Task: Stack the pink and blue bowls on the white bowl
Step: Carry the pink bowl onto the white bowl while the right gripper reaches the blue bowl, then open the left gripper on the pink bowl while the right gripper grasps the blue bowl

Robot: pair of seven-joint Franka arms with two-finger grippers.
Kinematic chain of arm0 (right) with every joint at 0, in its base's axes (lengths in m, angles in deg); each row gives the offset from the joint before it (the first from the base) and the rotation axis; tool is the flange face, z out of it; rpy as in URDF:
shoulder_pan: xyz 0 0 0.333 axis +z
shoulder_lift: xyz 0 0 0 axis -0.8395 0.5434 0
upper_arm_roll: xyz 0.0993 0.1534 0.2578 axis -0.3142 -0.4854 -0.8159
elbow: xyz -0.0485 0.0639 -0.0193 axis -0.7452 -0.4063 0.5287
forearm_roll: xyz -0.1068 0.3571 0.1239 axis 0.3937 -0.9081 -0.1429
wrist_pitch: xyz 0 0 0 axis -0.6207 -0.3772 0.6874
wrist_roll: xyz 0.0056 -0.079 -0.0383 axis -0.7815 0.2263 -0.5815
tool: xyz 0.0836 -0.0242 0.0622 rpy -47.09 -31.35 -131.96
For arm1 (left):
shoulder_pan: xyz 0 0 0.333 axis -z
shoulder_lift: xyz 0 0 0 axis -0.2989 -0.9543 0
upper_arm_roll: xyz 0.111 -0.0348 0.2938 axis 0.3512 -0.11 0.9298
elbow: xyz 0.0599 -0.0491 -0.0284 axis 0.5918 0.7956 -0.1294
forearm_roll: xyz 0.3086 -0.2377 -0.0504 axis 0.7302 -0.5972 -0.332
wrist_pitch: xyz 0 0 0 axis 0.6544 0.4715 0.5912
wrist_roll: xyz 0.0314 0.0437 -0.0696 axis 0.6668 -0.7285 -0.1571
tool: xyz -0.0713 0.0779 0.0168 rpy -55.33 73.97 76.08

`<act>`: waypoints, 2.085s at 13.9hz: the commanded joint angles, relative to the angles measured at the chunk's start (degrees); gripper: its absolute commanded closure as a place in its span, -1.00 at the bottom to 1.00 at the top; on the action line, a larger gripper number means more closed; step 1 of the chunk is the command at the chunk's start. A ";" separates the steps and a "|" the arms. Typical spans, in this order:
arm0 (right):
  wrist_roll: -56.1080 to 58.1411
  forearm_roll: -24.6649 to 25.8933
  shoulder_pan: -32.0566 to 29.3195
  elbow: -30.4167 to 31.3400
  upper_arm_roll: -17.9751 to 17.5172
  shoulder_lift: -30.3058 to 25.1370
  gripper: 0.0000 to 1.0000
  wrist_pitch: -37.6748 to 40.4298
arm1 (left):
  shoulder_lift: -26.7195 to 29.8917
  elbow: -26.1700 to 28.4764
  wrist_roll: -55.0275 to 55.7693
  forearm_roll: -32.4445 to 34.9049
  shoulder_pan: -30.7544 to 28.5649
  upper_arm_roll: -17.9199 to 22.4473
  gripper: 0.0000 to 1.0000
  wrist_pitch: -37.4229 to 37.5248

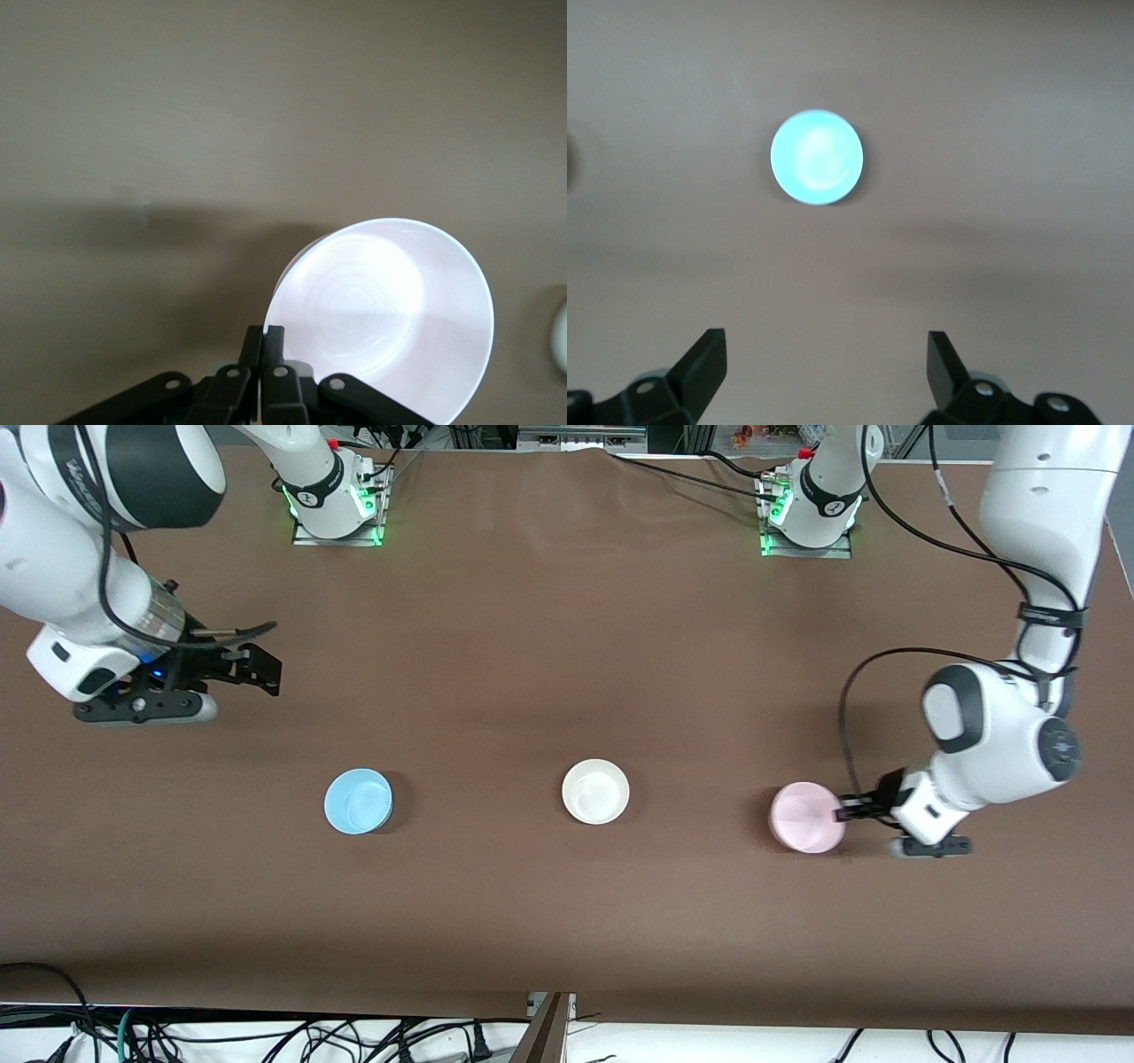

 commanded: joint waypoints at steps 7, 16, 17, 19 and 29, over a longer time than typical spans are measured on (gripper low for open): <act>6.31 -1.04 -2.05 -0.73 0.20 17.50 -0.99 -17.40 | -4.56 -5.91 29.53 8.63 15.90 -4.18 1.00 -7.33; 8.42 -3.67 -4.42 -0.37 -0.06 28.59 -0.31 -27.89 | -8.35 -8.65 41.26 15.86 21.62 -5.42 1.00 -7.41; 8.42 -4.03 -4.42 -0.37 -0.06 29.21 -0.20 -28.94 | -8.70 -8.64 42.05 17.35 21.88 -5.42 1.00 -7.41; 8.33 -4.21 -4.07 -0.37 -0.15 29.91 0.19 -30.18 | -9.40 -8.47 43.46 19.21 21.89 -5.59 1.00 -7.41; 4.05 -4.56 -3.28 -10.19 -3.65 28.86 1.00 -17.30 | -11.34 -8.73 46.54 18.95 22.41 -5.77 0.99 -8.38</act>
